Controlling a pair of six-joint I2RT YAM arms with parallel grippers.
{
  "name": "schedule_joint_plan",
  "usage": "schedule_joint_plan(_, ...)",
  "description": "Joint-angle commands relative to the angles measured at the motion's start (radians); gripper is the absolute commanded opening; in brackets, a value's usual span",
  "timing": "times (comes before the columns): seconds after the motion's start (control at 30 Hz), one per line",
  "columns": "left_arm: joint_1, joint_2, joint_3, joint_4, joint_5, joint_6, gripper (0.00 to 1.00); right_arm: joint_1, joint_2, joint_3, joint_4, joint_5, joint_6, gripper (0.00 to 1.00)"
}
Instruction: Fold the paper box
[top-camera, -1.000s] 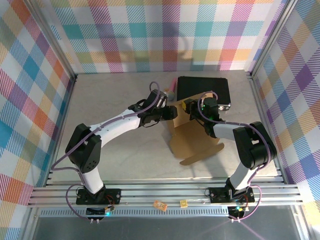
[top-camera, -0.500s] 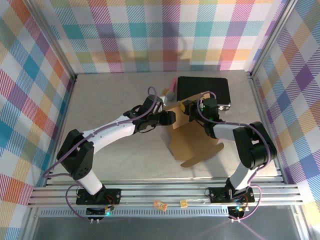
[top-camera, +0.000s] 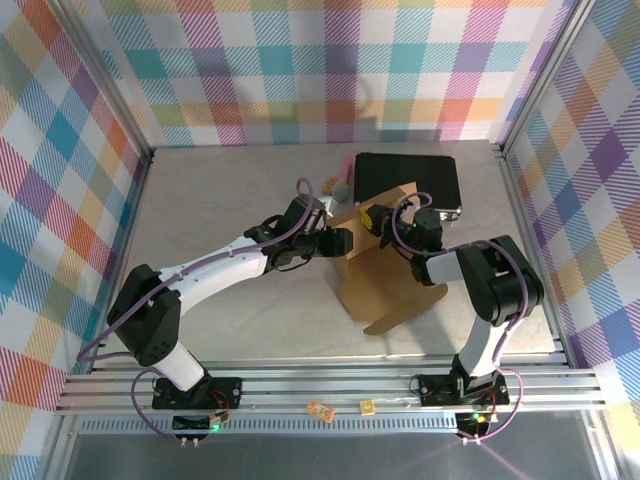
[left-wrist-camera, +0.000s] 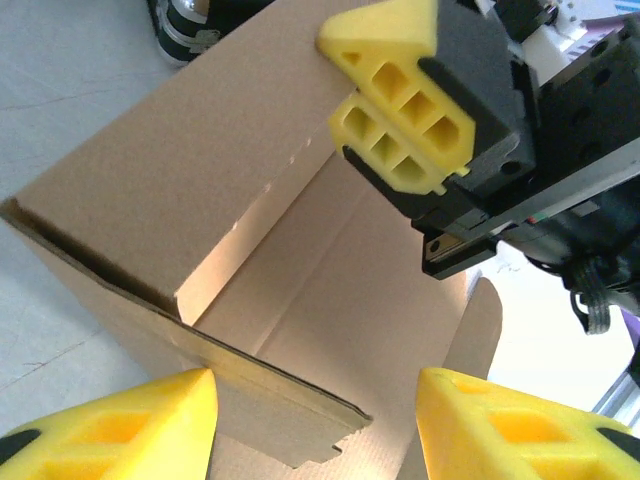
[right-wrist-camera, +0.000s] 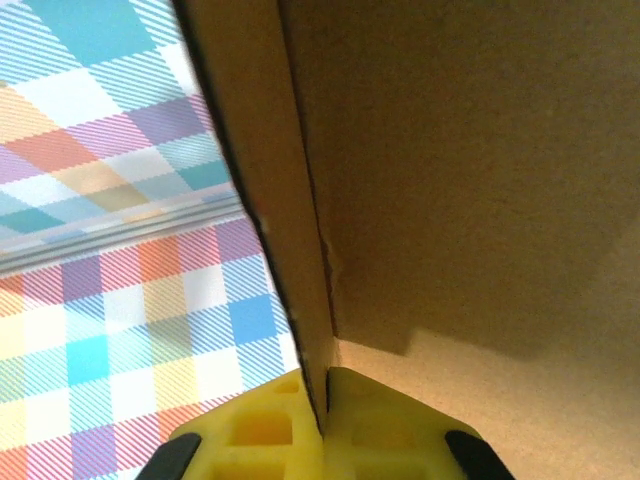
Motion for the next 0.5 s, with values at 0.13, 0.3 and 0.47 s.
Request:
schedule_joint_plan(0.13, -0.035, -0.049, -0.033, 0.011, -0.062, 0.000, 0.60, -0.028, 0.022, -0.079, 0.227, -0.079, -0.031, 0.00)
schedule_joint_plan(0.3, -0.039, -0.122, -0.075, 0.041, -0.093, -0.076, 0.65, -0.031, 0.046, -0.059, 0.254, -0.105, -0.021, 0.00)
schedule_joint_plan(0.47, -0.039, -0.195, -0.126, 0.068, -0.082, -0.082, 0.62, -0.036, 0.051, -0.052, 0.248, -0.109, -0.017, 0.00)
